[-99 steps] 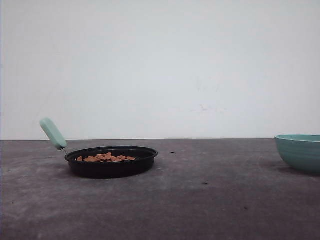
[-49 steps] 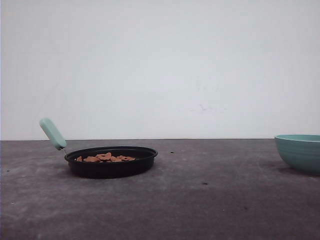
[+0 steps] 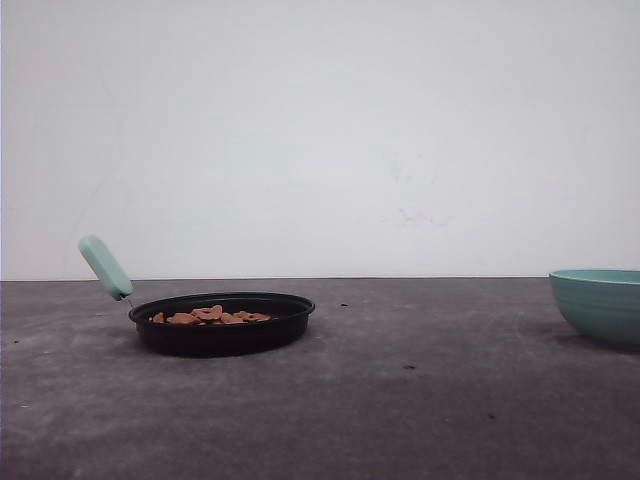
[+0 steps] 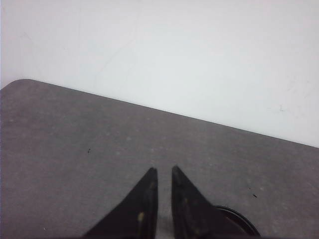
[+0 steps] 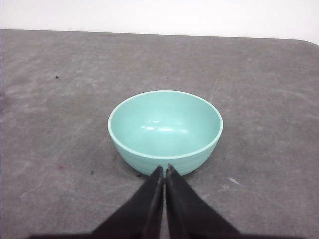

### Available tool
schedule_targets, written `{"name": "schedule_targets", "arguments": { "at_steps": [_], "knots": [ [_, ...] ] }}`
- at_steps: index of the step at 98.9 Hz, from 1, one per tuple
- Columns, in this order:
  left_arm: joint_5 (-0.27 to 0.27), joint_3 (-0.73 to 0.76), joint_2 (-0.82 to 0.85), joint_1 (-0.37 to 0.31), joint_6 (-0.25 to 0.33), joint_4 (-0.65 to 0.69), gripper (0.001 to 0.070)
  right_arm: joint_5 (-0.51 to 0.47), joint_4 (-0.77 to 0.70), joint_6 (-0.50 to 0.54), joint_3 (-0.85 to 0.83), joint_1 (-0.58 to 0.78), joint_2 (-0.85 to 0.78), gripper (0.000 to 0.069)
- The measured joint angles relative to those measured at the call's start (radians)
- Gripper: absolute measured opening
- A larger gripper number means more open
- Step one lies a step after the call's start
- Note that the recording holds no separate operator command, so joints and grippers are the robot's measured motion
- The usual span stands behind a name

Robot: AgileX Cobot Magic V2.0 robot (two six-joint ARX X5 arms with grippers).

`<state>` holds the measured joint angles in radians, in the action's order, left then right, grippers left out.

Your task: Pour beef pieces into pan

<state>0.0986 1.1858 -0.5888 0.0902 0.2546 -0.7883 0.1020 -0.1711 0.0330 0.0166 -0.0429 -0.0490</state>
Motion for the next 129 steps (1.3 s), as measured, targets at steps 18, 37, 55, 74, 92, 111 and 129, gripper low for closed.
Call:
{"name": "schedule_targets", "arguments": {
  "at_steps": [18, 37, 55, 74, 92, 111, 129],
  "knots": [
    [0.0, 0.0, 0.0, 0.0, 0.0, 0.0, 0.0025, 0.001, 0.003, -0.001, 0.0, 0.0, 0.0, 0.0004],
    [0.0, 0.0, 0.0, 0.0, 0.0, 0.0, 0.0025, 0.001, 0.004, -0.003, 0.0, 0.0, 0.0, 0.0004],
    [0.0, 0.0, 0.0, 0.0, 0.0, 0.0, 0.0025, 0.001, 0.004, -0.003, 0.0, 0.0, 0.0, 0.0004],
    [0.0, 0.0, 0.0, 0.0, 0.0, 0.0, 0.0025, 0.0, 0.004, -0.003, 0.0, 0.0, 0.0, 0.0004],
    [0.0, 0.0, 0.007, 0.005, 0.0, 0.0, 0.0025, 0.001, 0.004, -0.003, 0.0, 0.0, 0.0, 0.0004],
    [0.0, 0.0, 0.067, 0.005, 0.0, -0.049, 0.0025, 0.001, 0.004, -0.003, 0.0, 0.0, 0.0, 0.0004],
    [0.001, -0.068, 0.181, -0.03, 0.0, -0.282, 0.0025, 0.001, 0.004, -0.003, 0.0, 0.0, 0.0, 0.0004]
  ]
}}
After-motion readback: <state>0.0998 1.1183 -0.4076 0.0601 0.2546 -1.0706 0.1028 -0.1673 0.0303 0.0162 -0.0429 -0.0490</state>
